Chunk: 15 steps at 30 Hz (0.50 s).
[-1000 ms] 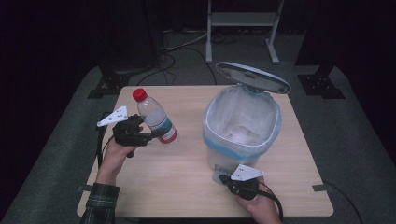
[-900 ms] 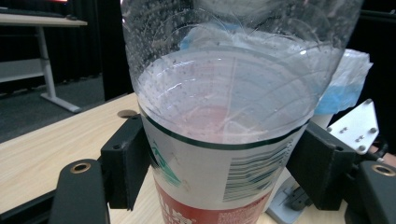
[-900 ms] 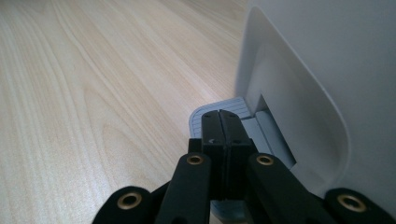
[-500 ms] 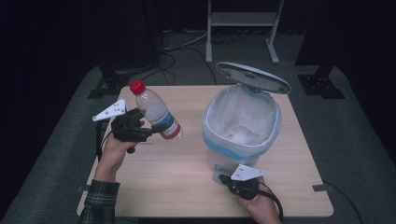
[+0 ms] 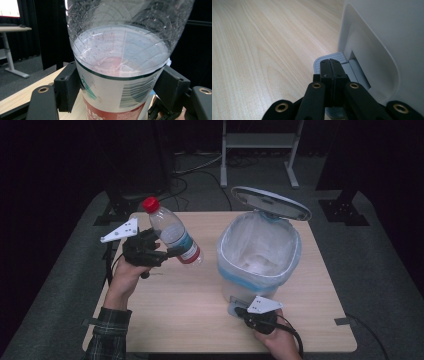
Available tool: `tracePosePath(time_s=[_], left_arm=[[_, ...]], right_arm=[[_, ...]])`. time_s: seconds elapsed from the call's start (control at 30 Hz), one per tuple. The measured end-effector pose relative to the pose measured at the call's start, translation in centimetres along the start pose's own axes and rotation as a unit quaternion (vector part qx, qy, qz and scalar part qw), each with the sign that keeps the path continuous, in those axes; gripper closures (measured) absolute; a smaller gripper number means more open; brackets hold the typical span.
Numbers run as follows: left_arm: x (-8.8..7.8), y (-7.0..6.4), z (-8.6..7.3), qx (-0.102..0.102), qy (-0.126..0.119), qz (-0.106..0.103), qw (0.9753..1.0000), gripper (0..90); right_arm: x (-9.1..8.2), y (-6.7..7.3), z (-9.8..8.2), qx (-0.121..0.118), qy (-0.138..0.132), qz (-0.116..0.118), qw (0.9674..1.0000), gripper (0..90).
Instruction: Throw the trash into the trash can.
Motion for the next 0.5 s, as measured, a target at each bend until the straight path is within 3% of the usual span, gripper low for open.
tracePosePath(time_s=[0.5], left_arm=[[0.7,-0.8,3.5,0.017,-0.011,-0.022,0.9996,27.5]], right_arm=[[0.0,0.0,0.0,0.001,-0.001,0.001,1.0,88.7]])
Point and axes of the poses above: each handheld gripper's, and its own axes: x roughly forward along the jaws, z roughly out of its top, y roughly to its left, the point moved 3 cm from there along x, roughly forward along the jaws, and after that the axes turned 11 degrees about y, right-handed, at the moved point
